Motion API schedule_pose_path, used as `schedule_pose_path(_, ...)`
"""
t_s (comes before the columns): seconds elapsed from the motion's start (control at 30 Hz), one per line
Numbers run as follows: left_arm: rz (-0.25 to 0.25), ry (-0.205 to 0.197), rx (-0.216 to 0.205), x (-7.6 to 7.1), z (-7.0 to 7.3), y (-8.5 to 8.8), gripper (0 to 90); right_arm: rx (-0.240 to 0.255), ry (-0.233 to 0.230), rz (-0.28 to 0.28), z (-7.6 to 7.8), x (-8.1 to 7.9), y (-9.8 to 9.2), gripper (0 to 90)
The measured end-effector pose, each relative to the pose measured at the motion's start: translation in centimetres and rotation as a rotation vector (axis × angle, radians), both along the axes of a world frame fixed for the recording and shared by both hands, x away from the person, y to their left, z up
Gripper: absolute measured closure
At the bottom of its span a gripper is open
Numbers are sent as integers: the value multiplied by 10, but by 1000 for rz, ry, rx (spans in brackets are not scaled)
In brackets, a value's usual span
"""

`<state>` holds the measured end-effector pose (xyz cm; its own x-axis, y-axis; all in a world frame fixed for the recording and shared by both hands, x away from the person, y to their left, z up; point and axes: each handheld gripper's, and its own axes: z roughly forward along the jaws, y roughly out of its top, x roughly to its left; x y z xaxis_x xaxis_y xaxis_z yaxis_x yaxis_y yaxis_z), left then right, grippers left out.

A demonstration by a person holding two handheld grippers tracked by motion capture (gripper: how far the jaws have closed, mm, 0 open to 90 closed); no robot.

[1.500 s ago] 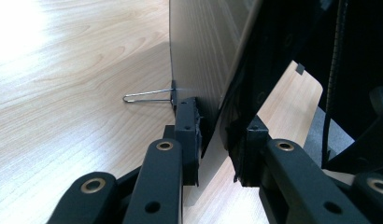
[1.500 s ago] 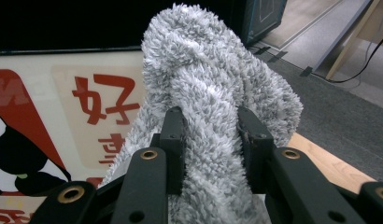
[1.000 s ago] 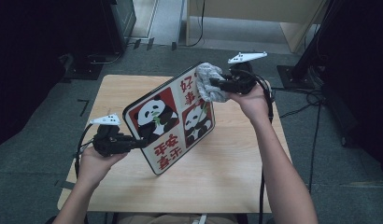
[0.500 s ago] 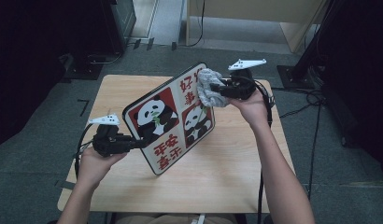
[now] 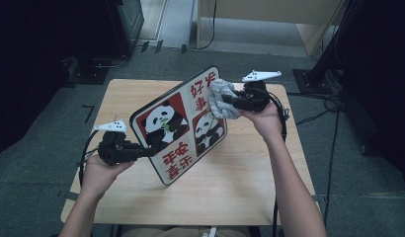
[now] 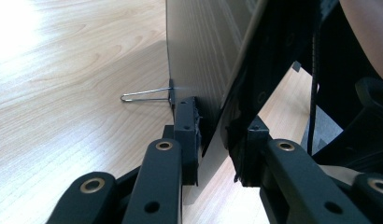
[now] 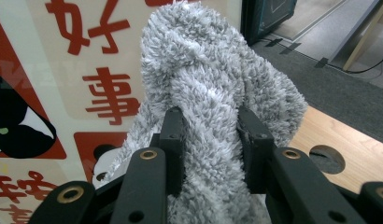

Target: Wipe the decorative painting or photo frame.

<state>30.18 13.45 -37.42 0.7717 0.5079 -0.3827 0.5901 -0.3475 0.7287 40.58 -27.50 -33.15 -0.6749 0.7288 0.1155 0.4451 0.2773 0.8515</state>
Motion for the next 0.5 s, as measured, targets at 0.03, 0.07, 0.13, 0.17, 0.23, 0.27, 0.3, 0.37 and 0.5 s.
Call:
schedule_pose_path(0.03, -1, -1, 2, 0, 0, 0, 749, 6, 3, 2, -2, 0, -1, 686)
schedule_pose_path(0.07, -1, -1, 2, 0, 0, 0, 749, 6, 5, 1, -3, 0, -1, 686)
schedule_pose_path(0.13, -1, 0, -2, 1, 0, 0, 749, 7, 10, 3, -7, 0, -2, 686)
schedule_pose_path(0.17, -1, 0, -2, 1, 0, 0, 748, 9, 19, 0, -9, 0, -2, 685)
schedule_pose_path(0.23, -2, 0, -2, 1, 0, 0, 748, 8, 20, 3, -11, -1, -3, 685)
schedule_pose_path(0.27, -2, 0, -1, 1, 0, 0, 748, 7, 19, 3, -12, -1, -3, 685)
schedule_pose_path(0.3, -2, 0, -1, 1, 0, 0, 748, 7, 17, -1, -14, -1, -3, 685)
schedule_pose_path(0.37, -2, 1, -1, 1, 0, 0, 748, 9, 21, 0, -17, -2, -4, 685)
schedule_pose_path(0.5, -3, 0, -1, 1, 0, 0, 748, -3, 30, 5, -22, -2, -4, 686)
